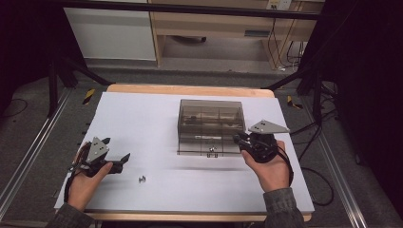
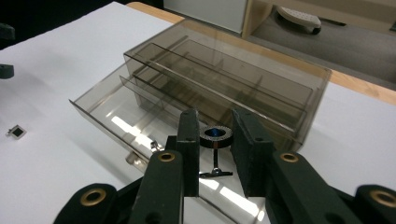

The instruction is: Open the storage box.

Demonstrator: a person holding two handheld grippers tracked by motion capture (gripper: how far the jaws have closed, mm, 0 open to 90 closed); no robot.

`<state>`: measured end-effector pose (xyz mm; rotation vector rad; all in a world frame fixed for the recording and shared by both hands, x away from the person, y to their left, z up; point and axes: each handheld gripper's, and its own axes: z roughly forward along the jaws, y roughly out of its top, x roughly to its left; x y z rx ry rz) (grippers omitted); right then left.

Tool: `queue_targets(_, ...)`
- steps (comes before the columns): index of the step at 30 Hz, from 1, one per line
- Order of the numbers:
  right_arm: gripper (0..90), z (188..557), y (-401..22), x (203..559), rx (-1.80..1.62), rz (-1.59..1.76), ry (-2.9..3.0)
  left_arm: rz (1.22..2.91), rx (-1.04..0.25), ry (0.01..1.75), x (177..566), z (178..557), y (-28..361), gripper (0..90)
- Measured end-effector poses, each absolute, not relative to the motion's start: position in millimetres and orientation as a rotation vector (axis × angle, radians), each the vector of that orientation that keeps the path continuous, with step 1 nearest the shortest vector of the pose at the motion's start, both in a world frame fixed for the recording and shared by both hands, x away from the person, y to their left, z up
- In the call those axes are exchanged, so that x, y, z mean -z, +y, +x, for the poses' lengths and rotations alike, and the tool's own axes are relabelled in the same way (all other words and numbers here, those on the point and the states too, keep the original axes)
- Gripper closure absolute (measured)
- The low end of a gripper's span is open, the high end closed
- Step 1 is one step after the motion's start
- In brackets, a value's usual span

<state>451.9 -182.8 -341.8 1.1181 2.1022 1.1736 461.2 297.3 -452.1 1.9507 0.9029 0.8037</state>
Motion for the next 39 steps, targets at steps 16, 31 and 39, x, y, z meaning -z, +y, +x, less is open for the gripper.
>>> queue_targets(16,73.4,490,-144,340,-1.170,1.080,2.171,1.941,-0.821,0.923,453,461,303,7.9)
queue_targets(31,73.3,507,-127,344,-1.161,1.075,2.208,1.947,-0.849,0.934,456,463,306,8.0)
queue_targets(39,73.4,506,-119,351,-1.148,1.066,2.238,1.940,-0.841,0.951,457,464,306,8.5)
